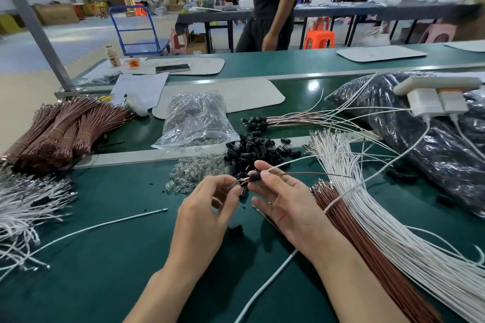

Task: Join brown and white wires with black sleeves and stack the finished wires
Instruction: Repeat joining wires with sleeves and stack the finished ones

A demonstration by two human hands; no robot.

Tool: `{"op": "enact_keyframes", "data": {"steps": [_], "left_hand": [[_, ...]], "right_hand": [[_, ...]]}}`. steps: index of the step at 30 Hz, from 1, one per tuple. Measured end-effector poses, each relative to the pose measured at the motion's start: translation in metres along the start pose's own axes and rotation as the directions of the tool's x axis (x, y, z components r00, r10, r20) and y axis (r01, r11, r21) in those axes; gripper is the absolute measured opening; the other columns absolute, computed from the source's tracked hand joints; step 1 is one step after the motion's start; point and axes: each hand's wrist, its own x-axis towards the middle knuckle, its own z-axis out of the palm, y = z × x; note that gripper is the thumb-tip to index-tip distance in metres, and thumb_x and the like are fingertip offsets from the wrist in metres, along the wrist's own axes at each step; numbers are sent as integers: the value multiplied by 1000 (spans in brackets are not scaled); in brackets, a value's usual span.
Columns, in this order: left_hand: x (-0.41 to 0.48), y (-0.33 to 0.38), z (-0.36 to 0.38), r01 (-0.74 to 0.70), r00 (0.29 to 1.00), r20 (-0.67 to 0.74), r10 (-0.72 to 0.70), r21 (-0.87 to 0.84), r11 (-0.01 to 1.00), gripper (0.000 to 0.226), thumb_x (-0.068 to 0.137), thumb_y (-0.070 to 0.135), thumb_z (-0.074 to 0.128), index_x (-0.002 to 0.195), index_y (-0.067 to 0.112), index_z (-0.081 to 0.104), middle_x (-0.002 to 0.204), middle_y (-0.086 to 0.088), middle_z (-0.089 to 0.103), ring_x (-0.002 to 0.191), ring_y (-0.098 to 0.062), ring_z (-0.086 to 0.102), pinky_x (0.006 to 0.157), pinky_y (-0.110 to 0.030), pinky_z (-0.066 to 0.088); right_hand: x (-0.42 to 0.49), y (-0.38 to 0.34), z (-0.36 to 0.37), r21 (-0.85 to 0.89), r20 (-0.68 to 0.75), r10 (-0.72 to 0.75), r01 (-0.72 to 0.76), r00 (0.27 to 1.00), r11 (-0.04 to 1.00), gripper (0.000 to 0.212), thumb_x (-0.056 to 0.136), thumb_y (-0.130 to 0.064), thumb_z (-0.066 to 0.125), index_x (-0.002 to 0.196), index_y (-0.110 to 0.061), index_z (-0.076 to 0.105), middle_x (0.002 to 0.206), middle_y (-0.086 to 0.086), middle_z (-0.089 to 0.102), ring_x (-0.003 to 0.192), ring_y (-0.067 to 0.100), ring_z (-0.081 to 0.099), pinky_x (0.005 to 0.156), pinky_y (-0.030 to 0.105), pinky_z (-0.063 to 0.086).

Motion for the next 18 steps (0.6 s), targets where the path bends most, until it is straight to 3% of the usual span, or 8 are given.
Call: {"op": "enact_keyframes", "data": {"steps": [4,7,12,18], "left_hand": [[0,2,1,-3,1000,9,3,-16,1000,6,93,41,63,98,42,61,93,21,67,81,-8,65,70,-16,49],[-1,4,2,-3,999,34,3,-15,1000,16,93,29,69,100,42,62,93,20,67,81,-10,65,71,-18,51],[-1,5,1,-8,999,37,9,-18,1000,8,91,42,63,99,43,61,94,22,67,82,-8,65,71,-17,50],[0,2,0,-3,999,46,4,-17,1000,15,92,33,68,102,44,64,97,26,69,87,-6,67,74,-16,50]], "right_hand": [[0,2,0,-24,32,4,-4,999,1000,35,81,-17,71,116,-12,72,108,10,74,87,16,72,64,27,58],[0,4,1,-34,60,27,-25,998,999,34,82,-18,71,115,-12,72,105,12,74,88,19,73,64,28,59],[-1,4,2,-56,56,37,-33,998,998,28,81,-20,71,108,-14,76,99,10,75,86,17,73,63,26,59],[-2,5,3,-72,52,45,-41,998,997,19,82,-22,72,97,-17,81,98,8,75,85,15,73,65,25,58]]}}
